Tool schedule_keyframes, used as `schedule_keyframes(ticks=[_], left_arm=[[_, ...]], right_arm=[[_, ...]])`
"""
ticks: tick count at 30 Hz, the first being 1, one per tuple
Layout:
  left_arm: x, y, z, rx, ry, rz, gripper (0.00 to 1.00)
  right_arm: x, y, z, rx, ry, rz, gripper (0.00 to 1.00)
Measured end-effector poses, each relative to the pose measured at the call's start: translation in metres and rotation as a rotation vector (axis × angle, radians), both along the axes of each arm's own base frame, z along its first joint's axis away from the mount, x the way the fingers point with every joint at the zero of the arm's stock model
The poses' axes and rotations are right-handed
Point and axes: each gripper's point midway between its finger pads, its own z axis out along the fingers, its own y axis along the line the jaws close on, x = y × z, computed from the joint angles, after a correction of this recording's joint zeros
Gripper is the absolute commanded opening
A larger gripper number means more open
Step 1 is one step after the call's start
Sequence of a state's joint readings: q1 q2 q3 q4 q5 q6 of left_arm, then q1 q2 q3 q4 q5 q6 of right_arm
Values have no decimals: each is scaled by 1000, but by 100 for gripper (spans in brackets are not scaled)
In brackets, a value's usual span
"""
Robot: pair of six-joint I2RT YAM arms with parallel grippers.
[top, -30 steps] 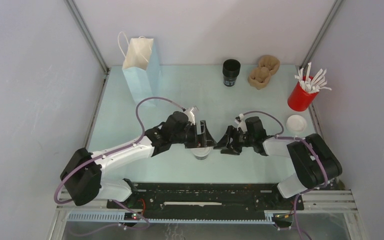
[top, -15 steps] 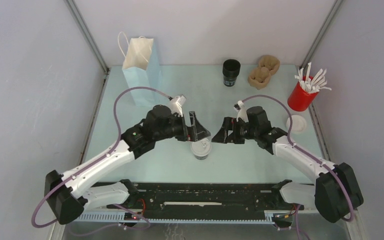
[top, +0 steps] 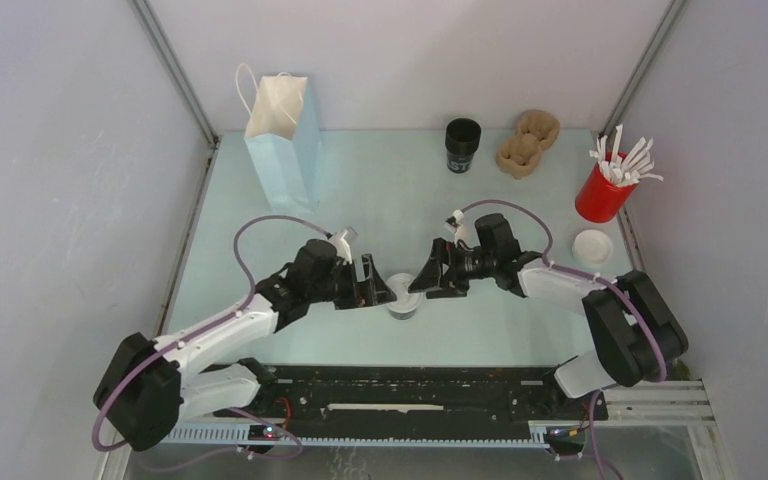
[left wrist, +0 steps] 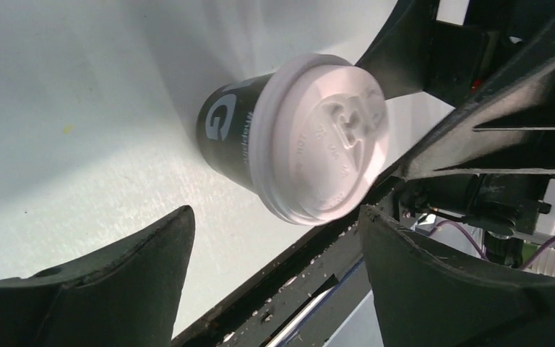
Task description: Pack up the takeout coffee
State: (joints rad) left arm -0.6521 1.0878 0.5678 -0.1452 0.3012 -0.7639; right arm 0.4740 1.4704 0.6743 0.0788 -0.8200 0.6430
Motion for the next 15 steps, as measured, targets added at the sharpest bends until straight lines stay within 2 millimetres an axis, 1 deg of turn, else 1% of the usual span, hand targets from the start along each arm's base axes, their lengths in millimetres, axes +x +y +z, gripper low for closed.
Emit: schedule_keyframes(ticks=[4,6,8,10,15], left_arm=[[2,-2,-19,5,18,5,82],[0,-3,-28,-6,36,10,80],[0,-5,-30,-29,32,11,80],[0,-5,-32,-44,23,15,80],[4,-8,-30,-61,6,18,80]], right_arm=[[1,3,-6,38,10,7,88],[-1,1,-20,35,35,-1,87],[-10,-1,-38,31,112,5,85],[-13,1,-39,62,144,20,86],[-7,0,-28,58,98,-9,94]])
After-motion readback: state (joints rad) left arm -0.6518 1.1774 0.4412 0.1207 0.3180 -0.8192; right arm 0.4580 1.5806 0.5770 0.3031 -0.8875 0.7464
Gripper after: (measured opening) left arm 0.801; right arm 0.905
